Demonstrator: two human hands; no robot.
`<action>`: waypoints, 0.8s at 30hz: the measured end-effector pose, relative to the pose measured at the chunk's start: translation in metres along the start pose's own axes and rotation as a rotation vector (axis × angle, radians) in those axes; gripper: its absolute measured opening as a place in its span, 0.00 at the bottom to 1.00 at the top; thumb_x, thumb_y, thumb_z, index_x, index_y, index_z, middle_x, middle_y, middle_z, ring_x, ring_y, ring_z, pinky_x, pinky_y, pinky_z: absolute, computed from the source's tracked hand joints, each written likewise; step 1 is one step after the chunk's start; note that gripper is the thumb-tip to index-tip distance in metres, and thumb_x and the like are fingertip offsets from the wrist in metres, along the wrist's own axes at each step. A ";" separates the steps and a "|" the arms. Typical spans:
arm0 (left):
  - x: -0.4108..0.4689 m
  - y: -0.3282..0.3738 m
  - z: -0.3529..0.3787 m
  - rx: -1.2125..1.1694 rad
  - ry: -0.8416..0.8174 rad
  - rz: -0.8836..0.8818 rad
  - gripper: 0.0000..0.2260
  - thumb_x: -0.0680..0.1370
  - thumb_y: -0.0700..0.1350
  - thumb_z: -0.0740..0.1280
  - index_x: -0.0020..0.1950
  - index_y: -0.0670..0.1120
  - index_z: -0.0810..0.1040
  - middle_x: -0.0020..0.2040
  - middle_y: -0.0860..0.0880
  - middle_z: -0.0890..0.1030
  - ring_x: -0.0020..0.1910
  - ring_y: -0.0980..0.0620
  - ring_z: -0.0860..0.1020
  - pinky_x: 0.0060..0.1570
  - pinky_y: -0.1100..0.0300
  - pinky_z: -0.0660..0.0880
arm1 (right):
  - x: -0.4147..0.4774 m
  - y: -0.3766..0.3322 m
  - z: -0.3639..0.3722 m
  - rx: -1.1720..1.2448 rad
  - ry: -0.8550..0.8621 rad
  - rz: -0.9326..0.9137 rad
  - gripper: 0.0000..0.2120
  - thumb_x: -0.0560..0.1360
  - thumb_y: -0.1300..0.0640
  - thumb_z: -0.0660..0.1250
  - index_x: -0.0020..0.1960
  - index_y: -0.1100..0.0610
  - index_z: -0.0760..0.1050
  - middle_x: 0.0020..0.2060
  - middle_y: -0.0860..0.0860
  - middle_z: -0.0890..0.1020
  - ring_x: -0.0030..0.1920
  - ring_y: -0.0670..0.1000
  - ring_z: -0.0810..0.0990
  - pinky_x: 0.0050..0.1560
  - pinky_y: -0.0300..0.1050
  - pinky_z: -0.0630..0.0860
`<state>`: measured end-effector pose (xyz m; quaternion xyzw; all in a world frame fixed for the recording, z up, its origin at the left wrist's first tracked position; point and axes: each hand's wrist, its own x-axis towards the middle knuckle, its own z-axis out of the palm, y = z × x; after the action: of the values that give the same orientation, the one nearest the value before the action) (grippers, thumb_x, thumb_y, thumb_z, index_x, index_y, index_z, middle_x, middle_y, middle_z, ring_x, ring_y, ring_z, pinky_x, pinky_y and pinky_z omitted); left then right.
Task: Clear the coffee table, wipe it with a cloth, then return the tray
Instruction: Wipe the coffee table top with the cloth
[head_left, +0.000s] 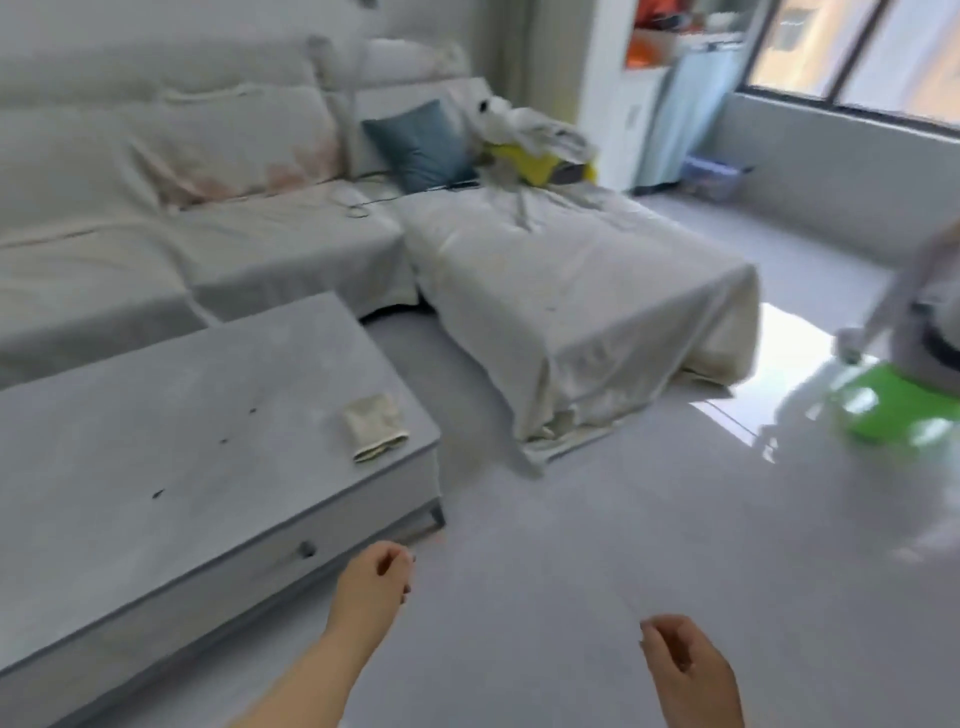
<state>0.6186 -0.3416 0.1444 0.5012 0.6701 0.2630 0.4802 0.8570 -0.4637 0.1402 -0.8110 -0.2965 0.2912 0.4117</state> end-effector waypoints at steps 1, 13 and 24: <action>0.013 -0.008 -0.013 -0.006 0.051 -0.021 0.10 0.77 0.42 0.59 0.35 0.47 0.73 0.31 0.48 0.75 0.32 0.51 0.72 0.32 0.60 0.66 | 0.013 -0.009 0.020 -0.013 -0.046 -0.022 0.19 0.68 0.71 0.67 0.28 0.50 0.72 0.19 0.36 0.76 0.27 0.35 0.75 0.31 0.24 0.67; 0.165 -0.036 -0.096 0.074 0.485 -0.230 0.06 0.75 0.40 0.62 0.40 0.49 0.74 0.42 0.47 0.78 0.42 0.48 0.74 0.41 0.59 0.65 | 0.192 -0.099 0.222 -0.363 -0.601 -0.276 0.14 0.71 0.66 0.66 0.56 0.57 0.76 0.54 0.57 0.78 0.54 0.55 0.74 0.55 0.45 0.68; 0.303 -0.090 -0.132 0.160 0.625 -0.281 0.09 0.74 0.36 0.63 0.52 0.43 0.79 0.52 0.43 0.79 0.56 0.42 0.73 0.53 0.53 0.67 | 0.232 -0.126 0.434 -0.934 -0.698 -0.443 0.41 0.72 0.39 0.59 0.73 0.45 0.36 0.75 0.47 0.41 0.75 0.52 0.45 0.73 0.47 0.52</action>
<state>0.4497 -0.0768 0.0071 0.3353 0.8656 0.2817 0.2428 0.6676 -0.0202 -0.0207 -0.6817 -0.6709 0.2862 -0.0570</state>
